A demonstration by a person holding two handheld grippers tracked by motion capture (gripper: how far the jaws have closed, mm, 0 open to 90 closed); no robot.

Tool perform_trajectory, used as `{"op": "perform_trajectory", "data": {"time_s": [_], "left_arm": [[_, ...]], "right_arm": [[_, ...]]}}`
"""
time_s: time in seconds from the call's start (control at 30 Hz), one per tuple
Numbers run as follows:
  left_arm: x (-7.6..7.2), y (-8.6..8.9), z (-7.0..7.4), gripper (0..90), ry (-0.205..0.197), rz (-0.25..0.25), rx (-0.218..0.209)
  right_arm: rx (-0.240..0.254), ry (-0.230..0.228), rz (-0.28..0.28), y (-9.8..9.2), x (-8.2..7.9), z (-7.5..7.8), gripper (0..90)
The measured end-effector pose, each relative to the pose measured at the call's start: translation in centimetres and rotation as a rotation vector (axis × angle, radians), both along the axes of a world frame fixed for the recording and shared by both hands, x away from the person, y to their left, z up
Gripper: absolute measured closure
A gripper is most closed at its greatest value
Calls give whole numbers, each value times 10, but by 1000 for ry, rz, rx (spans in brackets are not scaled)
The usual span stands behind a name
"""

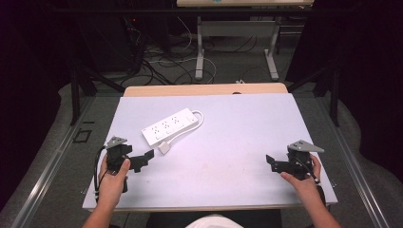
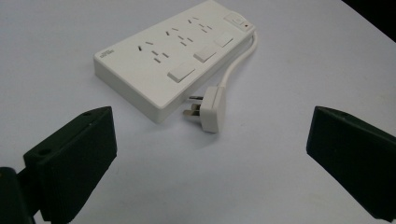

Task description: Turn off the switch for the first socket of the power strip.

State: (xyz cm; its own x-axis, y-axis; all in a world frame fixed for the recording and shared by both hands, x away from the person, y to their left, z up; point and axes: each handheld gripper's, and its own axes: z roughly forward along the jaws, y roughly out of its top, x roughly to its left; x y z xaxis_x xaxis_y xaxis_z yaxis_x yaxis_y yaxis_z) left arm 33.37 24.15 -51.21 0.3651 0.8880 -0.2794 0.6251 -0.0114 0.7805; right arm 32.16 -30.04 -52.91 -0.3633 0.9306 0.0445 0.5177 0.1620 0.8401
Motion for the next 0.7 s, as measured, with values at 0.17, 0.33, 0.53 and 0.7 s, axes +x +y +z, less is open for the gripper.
{"op": "perform_trajectory", "data": {"time_s": [0.17,0.33,0.53,0.7], "left_arm": [[-2,4,-8,16,-1,23,0],[-2,9,-13,16,-9,32,7],[-3,17,-20,14,-7,28,42],[-3,20,-26,14,-4,34,63]], "right_arm": [[2,2,-3,-1,0,0,69],[2,8,-7,-1,0,0,69],[4,9,-7,-2,0,-1,69],[3,4,-4,-2,1,-1,69]]}}
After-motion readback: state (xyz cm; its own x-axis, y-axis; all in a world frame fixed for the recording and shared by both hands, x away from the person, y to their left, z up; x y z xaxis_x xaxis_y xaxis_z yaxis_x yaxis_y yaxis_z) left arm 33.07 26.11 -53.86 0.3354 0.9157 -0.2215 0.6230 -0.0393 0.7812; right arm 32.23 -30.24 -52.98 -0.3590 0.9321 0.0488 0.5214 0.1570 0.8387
